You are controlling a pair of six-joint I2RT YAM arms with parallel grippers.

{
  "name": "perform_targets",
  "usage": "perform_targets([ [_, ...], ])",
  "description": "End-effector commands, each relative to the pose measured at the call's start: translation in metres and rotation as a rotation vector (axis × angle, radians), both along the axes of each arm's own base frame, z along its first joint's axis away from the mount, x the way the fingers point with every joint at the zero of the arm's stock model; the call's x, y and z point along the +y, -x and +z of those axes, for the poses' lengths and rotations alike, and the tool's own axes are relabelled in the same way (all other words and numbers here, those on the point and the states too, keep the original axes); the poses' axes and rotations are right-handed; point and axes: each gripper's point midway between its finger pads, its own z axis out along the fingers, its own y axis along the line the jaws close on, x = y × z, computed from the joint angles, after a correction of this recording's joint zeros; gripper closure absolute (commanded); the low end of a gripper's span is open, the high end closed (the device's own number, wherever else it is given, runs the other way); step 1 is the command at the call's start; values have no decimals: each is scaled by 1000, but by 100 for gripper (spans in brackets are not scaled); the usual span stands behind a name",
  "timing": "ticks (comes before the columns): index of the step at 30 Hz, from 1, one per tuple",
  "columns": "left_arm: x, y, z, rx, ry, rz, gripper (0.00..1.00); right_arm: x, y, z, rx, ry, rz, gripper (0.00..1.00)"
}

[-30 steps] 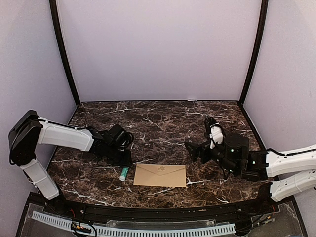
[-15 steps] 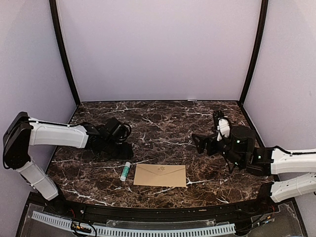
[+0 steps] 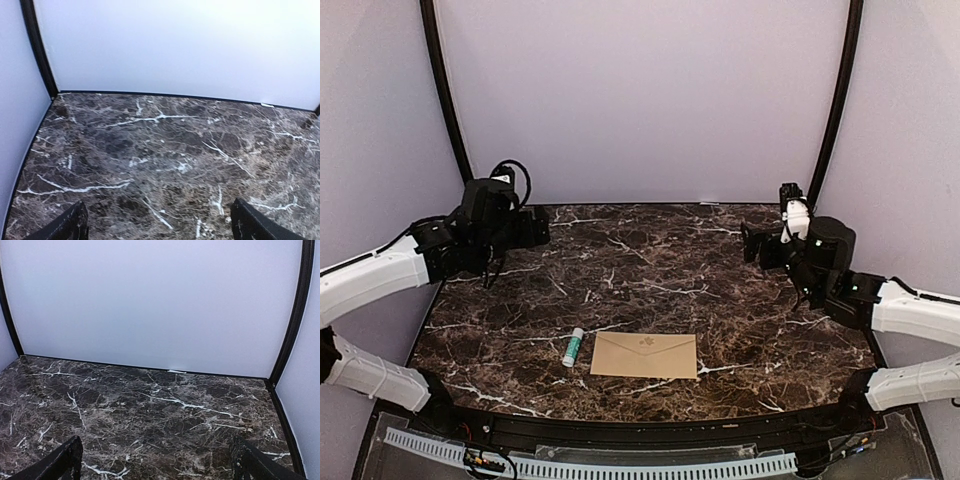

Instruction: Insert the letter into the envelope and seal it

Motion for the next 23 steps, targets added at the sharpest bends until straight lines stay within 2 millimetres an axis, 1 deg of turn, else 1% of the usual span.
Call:
perform_targets([
  [1,41,-4,21,-152,-77,112,1,-11,-18,27,-63,-30,-6,1],
  [3,49,-3,22,-173,-84,121,1,-12,-22,27,-57,-38,10,1],
  [6,53,-2,22,-194,-75,112,1,-11,-27,24,-47,-45,32,1],
  [9,58,1,18,-193,-83,116,1,-10,-29,23,-41,-60,55,1],
  [14,63,1,15,-187,-93,131,1,-2,-31,20,-35,-59,97,1],
  [23,66,3,14,-189,-97,140,1,-3,-37,18,-28,-67,113,1],
])
